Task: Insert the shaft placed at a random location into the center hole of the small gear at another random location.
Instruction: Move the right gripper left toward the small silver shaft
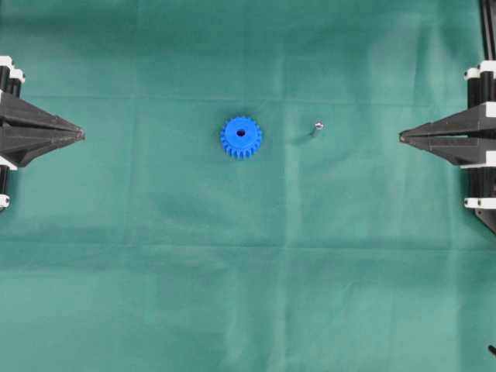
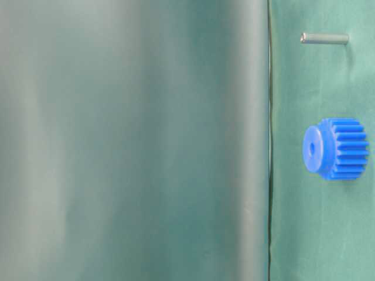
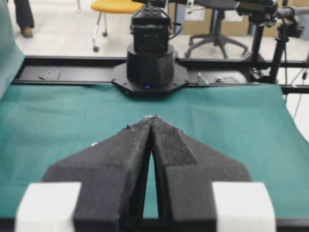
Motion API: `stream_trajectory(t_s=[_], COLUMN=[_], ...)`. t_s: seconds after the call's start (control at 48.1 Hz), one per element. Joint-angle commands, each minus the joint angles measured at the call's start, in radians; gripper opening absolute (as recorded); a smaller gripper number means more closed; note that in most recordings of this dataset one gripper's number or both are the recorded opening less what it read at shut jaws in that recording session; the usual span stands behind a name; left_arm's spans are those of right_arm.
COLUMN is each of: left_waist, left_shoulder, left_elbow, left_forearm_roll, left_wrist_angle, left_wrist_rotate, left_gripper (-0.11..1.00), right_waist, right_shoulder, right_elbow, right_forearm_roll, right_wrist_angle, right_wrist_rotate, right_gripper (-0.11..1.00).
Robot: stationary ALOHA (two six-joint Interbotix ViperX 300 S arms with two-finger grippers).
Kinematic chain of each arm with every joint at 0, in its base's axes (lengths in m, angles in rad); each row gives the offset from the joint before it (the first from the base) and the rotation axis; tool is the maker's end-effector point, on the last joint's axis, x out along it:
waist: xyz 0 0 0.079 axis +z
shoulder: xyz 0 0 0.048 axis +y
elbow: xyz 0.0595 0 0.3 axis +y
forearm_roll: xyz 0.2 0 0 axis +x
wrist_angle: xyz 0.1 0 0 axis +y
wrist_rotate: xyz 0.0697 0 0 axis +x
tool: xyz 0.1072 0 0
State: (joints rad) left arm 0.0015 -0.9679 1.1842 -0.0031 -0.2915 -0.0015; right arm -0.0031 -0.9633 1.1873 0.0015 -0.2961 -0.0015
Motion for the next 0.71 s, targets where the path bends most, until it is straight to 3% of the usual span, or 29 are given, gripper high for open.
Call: stream_trajectory(t_s=[0.0, 0.229, 0.541, 0.603, 0.686], left_waist=[-0.005, -0.005, -0.005, -0.005, -0.005], left_shoulder=[0.014, 0.015, 0.008, 0.008, 0.008], left_elbow=[-0.008, -0.006, 0.006, 0.009, 0.012], left_forearm_roll=[-0.034, -0.034, -0.034, -0.034, -0.034], left_wrist_angle=[0.008, 0.014, 0.011, 0.012, 0.011], left_wrist_rotate=[-0.005, -0.003, -0.005, -0.005, -0.005], left_gripper=[-0.01, -0.01, -0.01, -0.01, -0.01], right_waist=[-0.011, -0.071, -0.144, -0.152, -0.164], right_shoulder=[0.017, 0.169, 0.509, 0.589, 0.681], right_elbow=[-0.023, 0.005, 0.051, 0.048, 0.041], right_forearm_roll=[-0.005, -0.003, 0.021, 0.037, 0.064], right_wrist_angle=[-0.006, -0.106, -0.414, -0.462, -0.502], right_wrist_rotate=[-0.014, -0.015, 0.02, 0.028, 0.029], right_gripper=[0.0, 0.0, 0.01, 0.09, 0.34])
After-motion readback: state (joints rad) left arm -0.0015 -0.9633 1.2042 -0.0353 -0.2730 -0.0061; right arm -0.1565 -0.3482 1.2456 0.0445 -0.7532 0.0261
